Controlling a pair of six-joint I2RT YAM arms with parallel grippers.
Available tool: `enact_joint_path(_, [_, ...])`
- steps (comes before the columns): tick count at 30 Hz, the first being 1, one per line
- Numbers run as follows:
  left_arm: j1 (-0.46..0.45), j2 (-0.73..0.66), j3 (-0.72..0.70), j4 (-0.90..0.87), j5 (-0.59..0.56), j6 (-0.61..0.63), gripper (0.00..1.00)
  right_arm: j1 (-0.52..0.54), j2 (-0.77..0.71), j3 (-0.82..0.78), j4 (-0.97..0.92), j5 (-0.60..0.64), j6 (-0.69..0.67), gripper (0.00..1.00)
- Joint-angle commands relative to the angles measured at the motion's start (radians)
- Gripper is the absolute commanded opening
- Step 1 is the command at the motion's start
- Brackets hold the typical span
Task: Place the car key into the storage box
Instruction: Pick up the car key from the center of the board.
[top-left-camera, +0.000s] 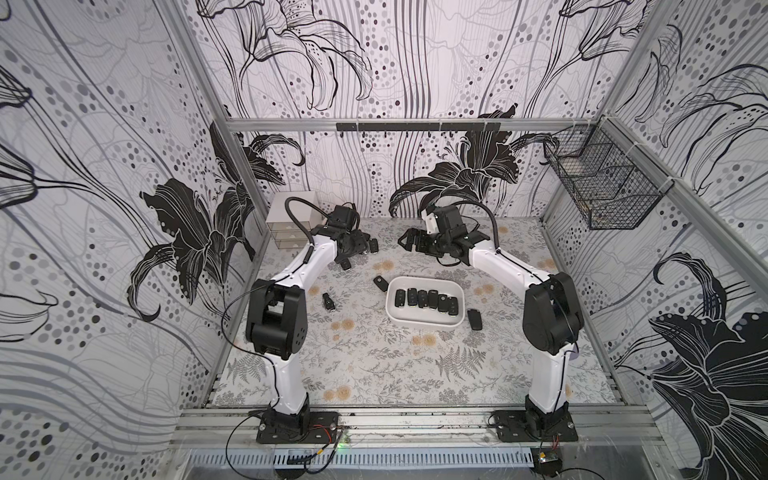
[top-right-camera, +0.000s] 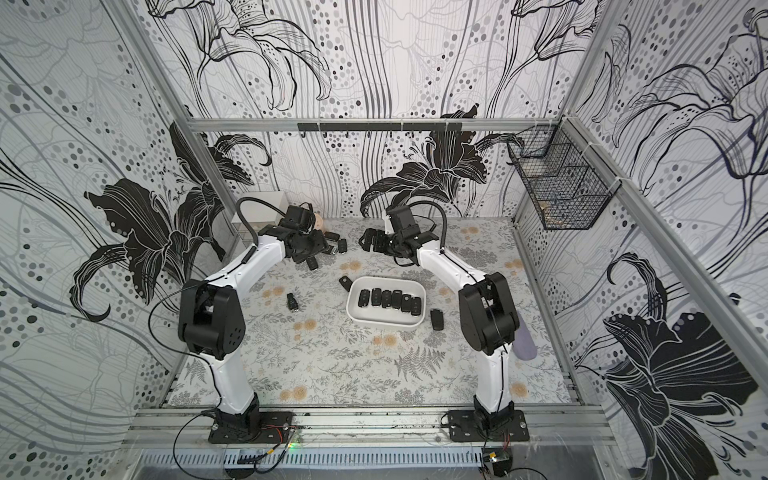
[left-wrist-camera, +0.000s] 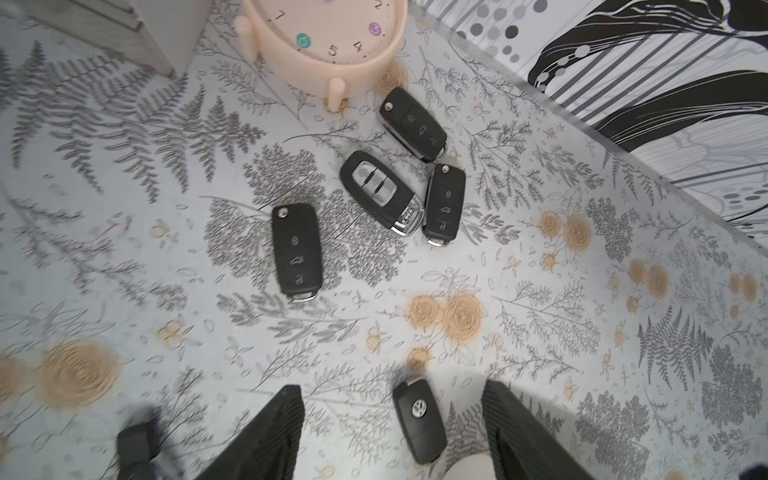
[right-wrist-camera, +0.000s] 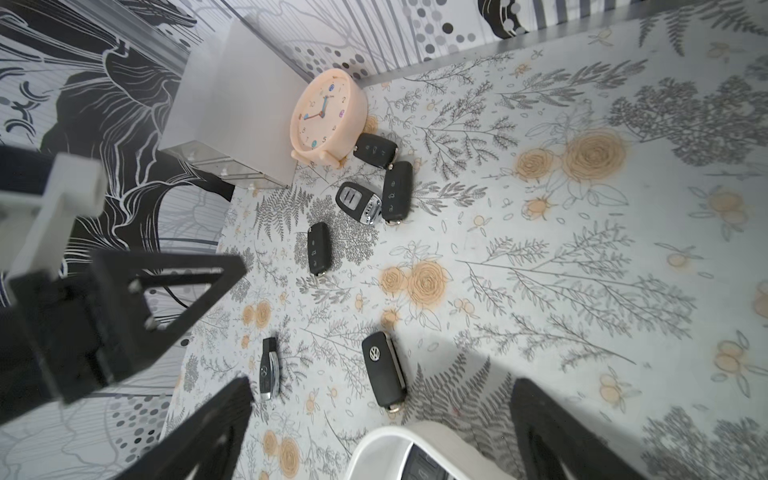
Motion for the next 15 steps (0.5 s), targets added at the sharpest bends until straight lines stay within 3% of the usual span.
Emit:
enact_joint_path(1, [0.004,0.095,0.103,0.033,0.016,0.030,0.67,0.003,-0.100,-0.057,-0.003,0.040,-0.034,1.00])
enact_joint_path(15, [0.004,0.479,0.462,0.129,0.068,0.055,0.64,0.003,-0.263,-0.196,-0.032,0.076,0.000,1.00])
